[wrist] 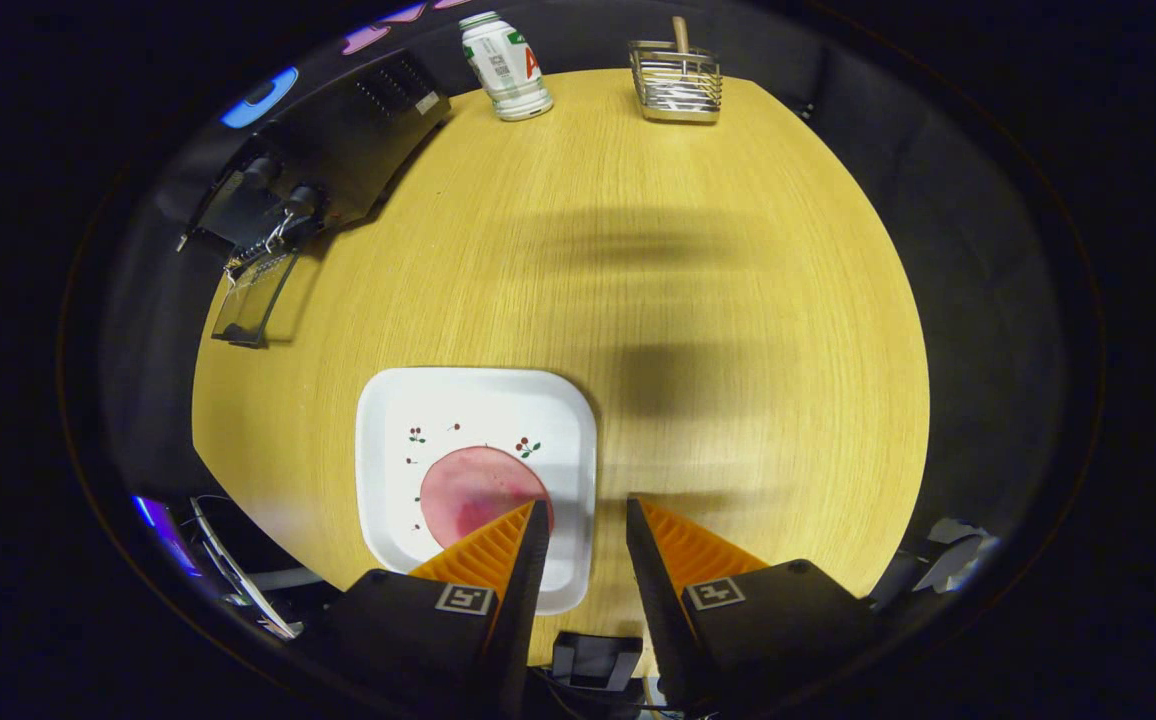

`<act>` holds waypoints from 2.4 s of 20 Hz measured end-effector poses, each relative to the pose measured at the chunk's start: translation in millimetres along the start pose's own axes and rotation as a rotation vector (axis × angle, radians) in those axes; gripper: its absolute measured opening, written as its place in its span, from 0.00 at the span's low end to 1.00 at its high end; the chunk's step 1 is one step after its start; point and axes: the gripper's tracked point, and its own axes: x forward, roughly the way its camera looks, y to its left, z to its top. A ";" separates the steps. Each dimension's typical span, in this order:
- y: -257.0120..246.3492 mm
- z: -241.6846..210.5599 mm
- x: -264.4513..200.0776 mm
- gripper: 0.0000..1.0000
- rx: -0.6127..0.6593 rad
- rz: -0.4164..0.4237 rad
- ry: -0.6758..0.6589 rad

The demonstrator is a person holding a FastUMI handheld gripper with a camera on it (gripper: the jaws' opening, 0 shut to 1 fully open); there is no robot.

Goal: Open the toaster oven, put the food inside, and close the toaster oven door.

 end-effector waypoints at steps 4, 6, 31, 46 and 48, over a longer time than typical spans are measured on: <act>7.4 -1.1 10.1 0.23 0.082 0.094 0.038; 12.1 -1.2 4.5 0.08 0.116 0.155 0.030; 223.8 7.6 -91.0 0.05 0.685 0.558 -0.240; 357.8 96.8 -28.4 0.05 1.003 0.473 -0.353; 364.5 118.9 -17.9 0.05 1.095 0.453 -0.386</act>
